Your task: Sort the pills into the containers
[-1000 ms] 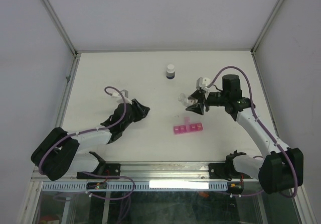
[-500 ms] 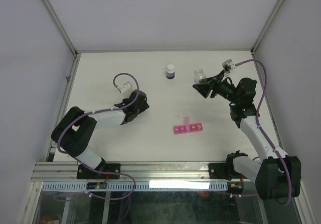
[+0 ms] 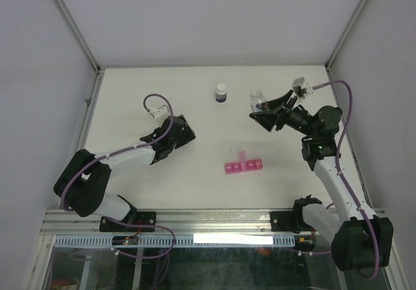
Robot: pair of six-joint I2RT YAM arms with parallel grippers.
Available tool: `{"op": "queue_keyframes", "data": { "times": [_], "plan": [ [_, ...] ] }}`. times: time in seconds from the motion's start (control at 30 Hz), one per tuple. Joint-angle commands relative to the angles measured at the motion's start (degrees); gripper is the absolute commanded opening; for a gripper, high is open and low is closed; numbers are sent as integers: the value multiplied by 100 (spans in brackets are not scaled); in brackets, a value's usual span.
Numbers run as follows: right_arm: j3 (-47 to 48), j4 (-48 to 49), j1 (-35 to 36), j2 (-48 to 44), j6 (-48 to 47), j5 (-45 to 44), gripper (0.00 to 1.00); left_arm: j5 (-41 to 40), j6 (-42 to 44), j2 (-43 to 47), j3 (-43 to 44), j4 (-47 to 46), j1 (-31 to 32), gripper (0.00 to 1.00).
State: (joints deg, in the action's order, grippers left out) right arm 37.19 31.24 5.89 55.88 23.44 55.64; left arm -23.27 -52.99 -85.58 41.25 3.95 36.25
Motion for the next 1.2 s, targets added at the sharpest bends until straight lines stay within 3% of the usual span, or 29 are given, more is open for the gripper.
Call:
{"op": "queue_keyframes", "data": {
  "times": [0.0, 0.03, 0.07, 0.1, 0.13, 0.17, 0.2, 0.23, 0.27, 0.3, 0.33, 0.37, 0.4, 0.47, 0.53, 0.63, 0.73, 0.83, 1.0, 1.17],
  "plan": [
    [499, -1036, -60, -191, -767, -760, 0, 787, 612, 960, -296, -440, -57, 76],
    [450, -708, -45, -62, -377, 86, 0, 1029, 765, 1163, -476, -749, -57, 78],
    [231, 357, 50, 88, 373, 939, 0, 1322, 934, 1351, -662, -1142, -57, 82],
    [-16, 1653, 124, 149, 1132, 1308, 0, 1661, 1072, 1559, -844, -1500, -58, 85],
    [-158, 2156, 82, 38, 1205, 1140, 0, 1991, 1185, 1746, -1007, -1968, -57, 90],
    [-91, 1423, -48, -186, 652, 450, 0, 2306, 1295, 1917, -1134, -2253, -57, 94],
    [133, 51, -93, -431, -189, -408, 0, 2587, 1376, 2096, -1237, -2465, -61, 98],
    [330, -651, -105, -482, -714, -600, 0, 2861, 1440, 2265, -1325, -2672, -58, 99],
    [446, -883, -155, -429, -811, -71, 0, 2987, 1483, 2419, -1416, -2841, -61, 99],
    [380, -515, -139, -308, -421, 711, 0, 3051, 1497, 2568, -1503, -3001, -57, 99],
    [143, 564, -53, -168, 351, 1372, 0, 3076, 1490, 2705, -1607, -3207, -57, 99],
    [-74, 1765, -18, -93, 963, 1515, 0, 3077, 1460, 2833, -1705, -3404, -57, 99],
    [-127, 1909, -69, -137, 888, 1342, 0, 3079, 1430, 2958, -1788, -3610, -61, 99],
    [424, -552, -90, -314, -893, 585, 0, 3193, 1469, 3202, -1968, -4008, -57, 99],
    [857, -1941, 98, -189, -1923, 1108, 0, 3486, 1585, 3309, -2107, -4433, -57, 99],
    [638, -1341, 342, -88, -1828, 1824, 0, 4023, 1581, 3248, -2254, -5011, -63, 99],
    [917, -3023, 377, -300, -3616, 1492, 0, 4531, 1440, 3087, -2215, -5095, -49, 99],
    [1004, -3668, 347, -237, -4331, 1728, 0, 4729, 1265, 3050, -2295, -5052, -39, 99],
    [1438, -5639, 343, 12, -6287, 1577, 0, 4616, 1079, 3487, -2617, -4871, -39, 99],
    [1429, -6044, 368, 310, -7027, 1380, 0, 4464, 919, 3792, -2895, -4827, -44, 99]
  ]
}}
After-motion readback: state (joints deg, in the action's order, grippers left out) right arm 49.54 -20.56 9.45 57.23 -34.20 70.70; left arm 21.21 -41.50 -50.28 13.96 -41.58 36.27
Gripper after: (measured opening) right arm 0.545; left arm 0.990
